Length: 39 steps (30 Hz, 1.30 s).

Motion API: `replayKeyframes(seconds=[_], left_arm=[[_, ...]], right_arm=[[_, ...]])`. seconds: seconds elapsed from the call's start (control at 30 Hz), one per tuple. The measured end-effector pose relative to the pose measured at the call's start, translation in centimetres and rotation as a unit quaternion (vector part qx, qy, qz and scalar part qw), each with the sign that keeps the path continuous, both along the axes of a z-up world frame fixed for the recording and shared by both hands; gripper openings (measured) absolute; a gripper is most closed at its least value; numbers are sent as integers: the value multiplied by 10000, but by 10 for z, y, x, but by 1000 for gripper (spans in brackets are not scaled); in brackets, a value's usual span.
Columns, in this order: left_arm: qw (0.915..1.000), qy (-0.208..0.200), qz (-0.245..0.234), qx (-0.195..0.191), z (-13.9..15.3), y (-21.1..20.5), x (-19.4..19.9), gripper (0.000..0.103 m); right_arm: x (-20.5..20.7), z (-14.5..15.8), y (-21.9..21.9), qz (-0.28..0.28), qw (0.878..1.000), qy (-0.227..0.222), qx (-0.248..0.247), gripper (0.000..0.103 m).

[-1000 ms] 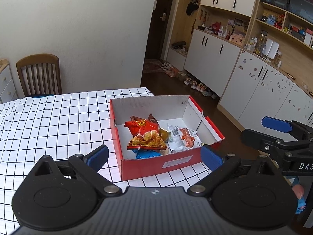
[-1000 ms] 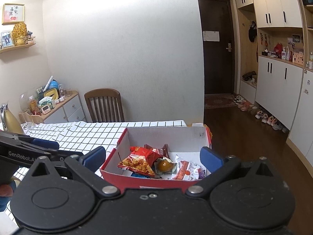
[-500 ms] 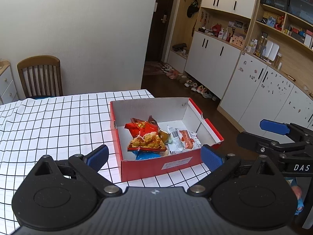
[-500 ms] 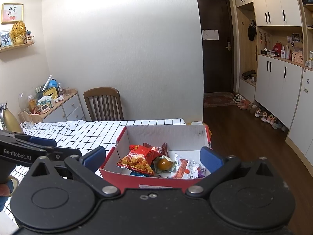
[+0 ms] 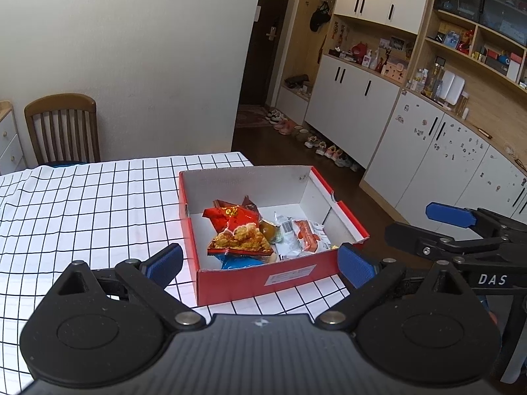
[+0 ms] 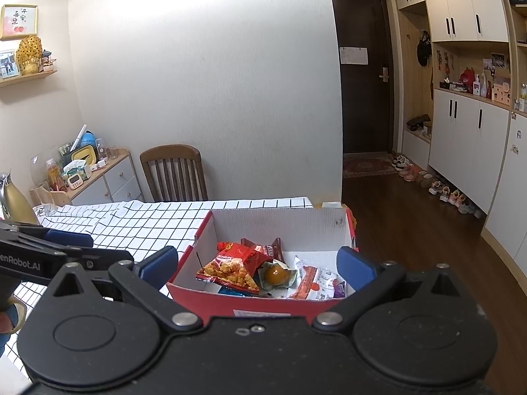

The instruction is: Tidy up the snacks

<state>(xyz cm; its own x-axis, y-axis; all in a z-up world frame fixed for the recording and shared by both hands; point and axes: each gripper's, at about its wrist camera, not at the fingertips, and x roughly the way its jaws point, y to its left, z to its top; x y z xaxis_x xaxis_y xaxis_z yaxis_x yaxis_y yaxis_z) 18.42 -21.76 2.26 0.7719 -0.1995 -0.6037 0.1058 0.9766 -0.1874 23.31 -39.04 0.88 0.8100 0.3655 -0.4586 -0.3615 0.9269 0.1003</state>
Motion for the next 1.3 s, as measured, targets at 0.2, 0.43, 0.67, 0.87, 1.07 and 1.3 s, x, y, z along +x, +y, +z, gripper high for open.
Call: replayKeyframes(seconds=[0.2,0.43,0.67,0.87,1.07,1.3], left_arm=[[10000,4,12,-35,-1,-1,0,101],[10000,-66,2,-19,0,-1,-1,101],[9999,-135,-11,-24,1,-2,-2,101],[9999,-169,-31,13,1,-3,-3,101],[9999,-90,-84,-34,-1,-4,-2,101],[9998,7,-123,-135,-4,-3,-1,101]], right_arm=[[-1,1,2,67,10000,-19,-3,103],[0,2,0,51,10000,-44,37,103],[-1,3,1,73,10000,-54,35,103],[-1,3,2,99,9999,-49,16,103],[-1,4,1,86,10000,-33,6,103],[-1,2,1,62,10000,-28,-42,103]])
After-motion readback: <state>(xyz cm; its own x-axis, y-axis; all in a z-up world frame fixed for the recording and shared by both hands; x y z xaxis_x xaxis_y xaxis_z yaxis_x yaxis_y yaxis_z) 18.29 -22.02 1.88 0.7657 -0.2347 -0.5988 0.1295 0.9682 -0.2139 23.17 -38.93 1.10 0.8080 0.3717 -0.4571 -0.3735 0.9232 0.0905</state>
